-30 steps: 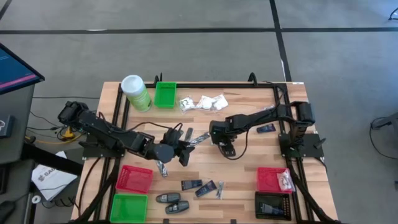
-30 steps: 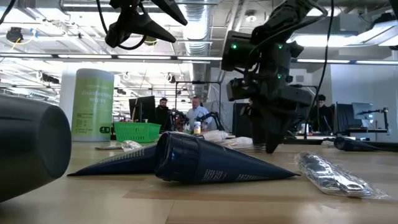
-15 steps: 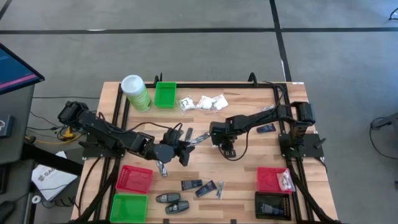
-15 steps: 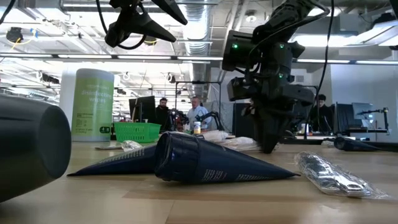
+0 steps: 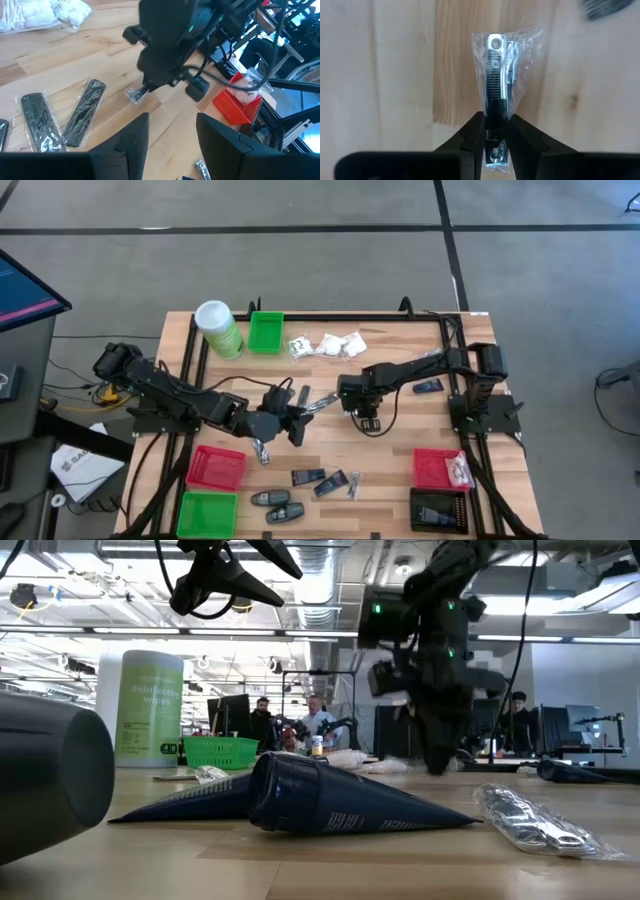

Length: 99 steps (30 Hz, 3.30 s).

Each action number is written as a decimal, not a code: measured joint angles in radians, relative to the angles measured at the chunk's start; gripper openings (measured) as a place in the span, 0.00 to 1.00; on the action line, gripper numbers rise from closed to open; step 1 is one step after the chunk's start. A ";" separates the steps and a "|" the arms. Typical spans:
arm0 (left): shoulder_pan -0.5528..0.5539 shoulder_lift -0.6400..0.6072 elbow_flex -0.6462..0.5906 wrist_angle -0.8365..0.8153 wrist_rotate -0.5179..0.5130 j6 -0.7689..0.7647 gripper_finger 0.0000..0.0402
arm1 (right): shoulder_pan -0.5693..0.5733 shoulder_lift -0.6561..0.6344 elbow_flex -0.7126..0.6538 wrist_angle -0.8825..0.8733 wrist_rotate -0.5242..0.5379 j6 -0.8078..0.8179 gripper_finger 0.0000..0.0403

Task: Pick & Place Travel size toiletries
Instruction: Put the nail cutter into the left red bin

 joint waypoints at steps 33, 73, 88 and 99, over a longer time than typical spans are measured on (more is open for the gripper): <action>0.078 0.000 0.000 0.339 -0.009 0.266 0.40 | -0.078 -0.447 0.258 -0.008 -0.115 0.234 0.16; 0.193 0.001 0.001 0.904 0.186 0.887 0.40 | -0.012 -0.439 0.441 0.104 -0.004 0.255 0.16; 0.272 0.001 0.001 0.907 0.178 0.471 0.40 | 0.150 -0.404 0.437 0.052 0.515 0.091 0.15; 0.294 0.002 0.002 0.887 0.180 0.464 0.40 | 0.192 -0.336 0.440 0.036 0.596 0.109 0.15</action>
